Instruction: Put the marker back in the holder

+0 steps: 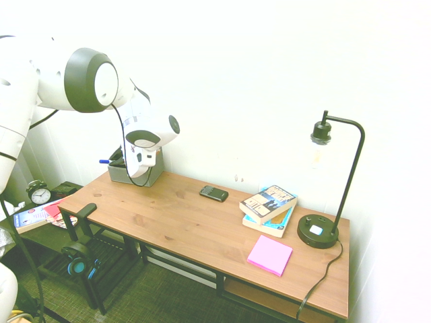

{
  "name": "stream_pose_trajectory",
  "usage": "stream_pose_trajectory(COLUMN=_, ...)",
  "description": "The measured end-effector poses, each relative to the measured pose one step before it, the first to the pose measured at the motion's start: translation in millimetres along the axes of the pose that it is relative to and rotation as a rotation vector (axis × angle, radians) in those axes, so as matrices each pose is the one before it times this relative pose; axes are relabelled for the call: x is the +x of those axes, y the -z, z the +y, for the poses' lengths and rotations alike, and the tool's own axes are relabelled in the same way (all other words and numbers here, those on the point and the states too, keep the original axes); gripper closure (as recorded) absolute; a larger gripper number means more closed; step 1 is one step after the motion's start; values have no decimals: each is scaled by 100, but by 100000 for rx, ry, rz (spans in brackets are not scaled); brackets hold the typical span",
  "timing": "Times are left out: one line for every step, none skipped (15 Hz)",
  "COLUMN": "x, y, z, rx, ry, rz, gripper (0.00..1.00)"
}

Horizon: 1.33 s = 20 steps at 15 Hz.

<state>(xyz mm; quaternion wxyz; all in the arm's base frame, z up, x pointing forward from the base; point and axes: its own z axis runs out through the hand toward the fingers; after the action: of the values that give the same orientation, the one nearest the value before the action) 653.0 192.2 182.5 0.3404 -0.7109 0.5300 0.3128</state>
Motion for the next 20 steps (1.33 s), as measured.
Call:
stream_pose_trajectory(x=-140, y=-187, z=-146, rx=-135, ry=422, rz=-168, gripper=0)
stream_pose_trajectory(x=-114, y=-197, z=-1, rx=-337, ry=199, rz=-148, gripper=0)
stream_pose_trajectory(x=-104, y=-144, z=28, rx=-335, ry=131, rz=-176, gripper=0)
stream_pose_trajectory(x=-36, y=-102, z=28, rx=-240, ry=61, rz=-39, gripper=0)
stream_pose_trajectory(x=31, y=-65, z=31, rx=-168, ry=2, rz=66, gripper=0)
stream_pose_trajectory(x=59, y=-18, z=27, rx=-189, ry=258, rz=295, gripper=0)
stream_pose_trajectory(x=62, y=45, z=7, rx=-80, ry=482, rz=320, gripper=0)
stream_pose_trajectory(x=103, y=107, z=3, rx=6, ry=634, rz=326, gripper=0)
stream_pose_trajectory(x=93, y=121, z=6, rx=75, ry=679, rz=309, gripper=0)
stream_pose_trajectory(x=-58, y=88, z=15, rx=91, ry=924, rz=345, gripper=0)
stream_pose_trajectory(x=-350, y=129, z=38, rx=-324, ry=2550, rz=1701, gripper=0)
stream_pose_trajectory(x=-1019, y=123, z=174, rx=-1365, ry=3632, rz=2802, gripper=0)
stream_pose_trajectory(x=-1905, y=300, z=200, rx=-2102, ry=4208, rz=2954, gripper=0)
stream_pose_trajectory(x=-2299, y=518, z=199, rx=-2408, ry=4601, rz=2953, gripper=0)
stream_pose_trajectory(x=-2498, y=800, z=287, rx=-2917, ry=5080, rz=3080, gripper=0)
stream_pose_trajectory(x=-2023, y=967, z=743, rx=-3498, ry=4628, rz=3287, gripper=0)
stream_pose_trajectory(x=-1431, y=1130, z=997, rx=-3575, ry=3971, rz=3667, gripper=0)
stream_pose_trajectory(x=-910, y=1243, z=1317, rx=-3709, ry=3348, rz=4062, gripper=0)
stream_pose_trajectory(x=-423, y=1243, z=1717, rx=-4156, ry=2853, rz=4469, gripper=0)
stream_pose_trajectory(x=-91, y=1120, z=1911, rx=-4332, ry=2396, rz=4526, gripper=0)
